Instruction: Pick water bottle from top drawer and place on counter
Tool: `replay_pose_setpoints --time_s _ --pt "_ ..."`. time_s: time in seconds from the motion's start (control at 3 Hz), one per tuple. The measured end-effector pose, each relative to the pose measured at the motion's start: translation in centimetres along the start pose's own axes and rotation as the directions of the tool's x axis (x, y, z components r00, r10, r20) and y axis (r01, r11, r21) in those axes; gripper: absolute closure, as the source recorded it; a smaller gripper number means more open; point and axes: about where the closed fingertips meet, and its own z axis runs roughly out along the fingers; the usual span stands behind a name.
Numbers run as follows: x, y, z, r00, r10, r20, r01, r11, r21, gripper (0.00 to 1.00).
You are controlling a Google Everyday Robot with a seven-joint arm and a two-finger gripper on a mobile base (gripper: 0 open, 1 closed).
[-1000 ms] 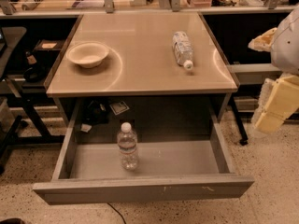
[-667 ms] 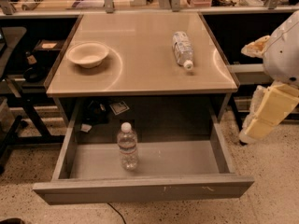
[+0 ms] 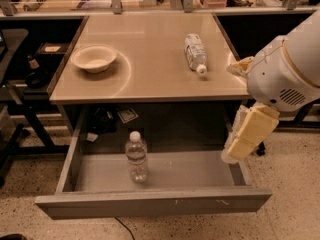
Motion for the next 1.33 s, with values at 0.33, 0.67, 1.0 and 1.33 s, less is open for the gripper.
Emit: replay_pose_setpoints --time_s 0.33,0.67,1.0,1.33 --pt "0.0 0.0 0.0 1.000 0.000 0.000 0.000 1.0000 0.000 0.00" --pt "-0.9 0.2 2.4 0.998 0.020 0.051 -0.020 0.9998 -0.003 0.00" --pt "-2.7 0.2 6.7 0.988 0.058 0.146 -0.053 0.9980 -0.034 0.00" --pt "-4.1 0.4 10.9 0.976 0.082 0.200 -0.068 0.9945 -0.079 0.00"
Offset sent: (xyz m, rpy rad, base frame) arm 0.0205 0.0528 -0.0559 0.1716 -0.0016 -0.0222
